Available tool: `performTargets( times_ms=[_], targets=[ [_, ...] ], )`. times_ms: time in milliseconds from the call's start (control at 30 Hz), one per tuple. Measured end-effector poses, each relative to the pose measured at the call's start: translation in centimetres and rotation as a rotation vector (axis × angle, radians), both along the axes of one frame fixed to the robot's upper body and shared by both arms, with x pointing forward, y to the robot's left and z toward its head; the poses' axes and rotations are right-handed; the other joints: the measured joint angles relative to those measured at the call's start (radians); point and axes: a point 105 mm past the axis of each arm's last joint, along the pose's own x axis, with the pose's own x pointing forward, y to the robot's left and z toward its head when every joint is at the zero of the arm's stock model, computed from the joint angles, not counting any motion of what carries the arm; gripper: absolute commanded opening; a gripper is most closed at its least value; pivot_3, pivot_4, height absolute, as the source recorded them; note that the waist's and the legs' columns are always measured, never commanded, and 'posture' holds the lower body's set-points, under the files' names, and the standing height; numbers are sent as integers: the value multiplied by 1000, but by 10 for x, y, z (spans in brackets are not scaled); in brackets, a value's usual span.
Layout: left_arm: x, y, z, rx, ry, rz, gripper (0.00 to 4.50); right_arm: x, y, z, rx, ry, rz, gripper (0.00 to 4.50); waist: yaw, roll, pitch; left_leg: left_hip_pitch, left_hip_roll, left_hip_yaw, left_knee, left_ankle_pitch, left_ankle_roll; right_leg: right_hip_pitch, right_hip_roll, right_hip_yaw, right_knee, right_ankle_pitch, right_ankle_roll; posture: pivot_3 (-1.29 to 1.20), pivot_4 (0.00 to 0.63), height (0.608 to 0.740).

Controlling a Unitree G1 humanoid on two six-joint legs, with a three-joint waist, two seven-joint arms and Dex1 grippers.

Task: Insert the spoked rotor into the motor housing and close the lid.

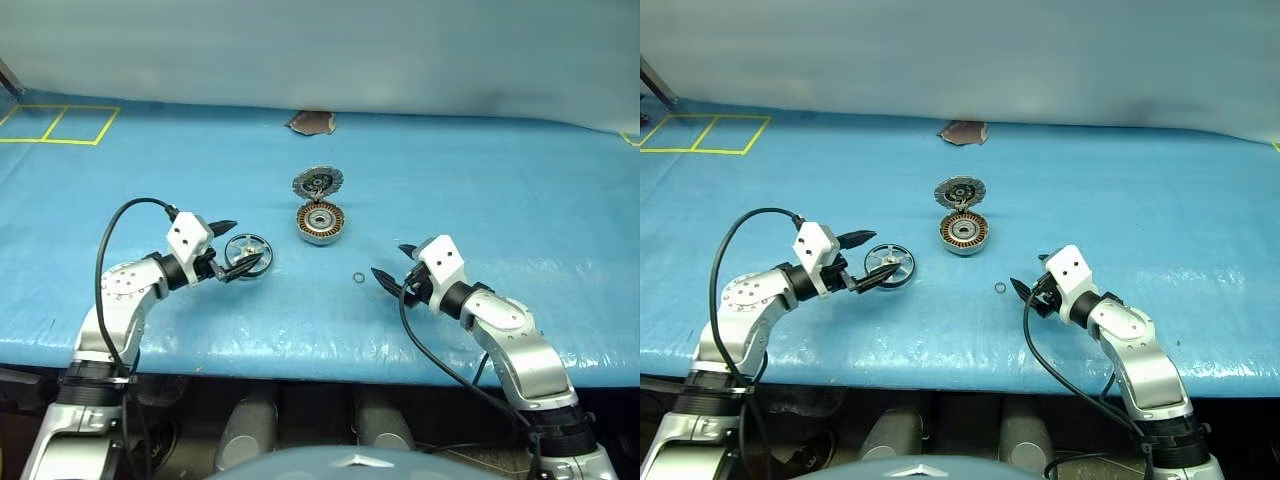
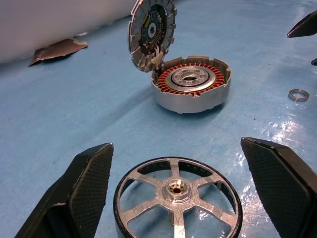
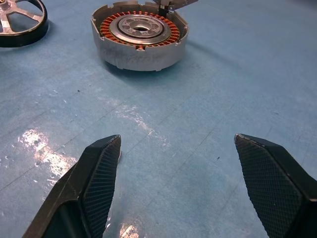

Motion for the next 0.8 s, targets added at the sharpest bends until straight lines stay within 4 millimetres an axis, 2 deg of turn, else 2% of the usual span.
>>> performTargets(
  times_ms=[167, 800],
  targets=[
    [0, 0, 0, -1, -3, -1, 4471, 4, 3, 6, 8, -23, 7, 3867, 0, 0, 0, 0, 0, 0, 0, 0, 0, 0, 0, 0, 0, 0, 0, 0, 150, 740],
    [3, -1, 1, -5, -6, -2, 4471, 7, 3, 9, 9, -37, -1, 3867, 0, 0, 0, 0, 0, 0, 0, 0, 0, 0, 0, 0, 0, 0, 0, 0, 150, 740]
  ],
)
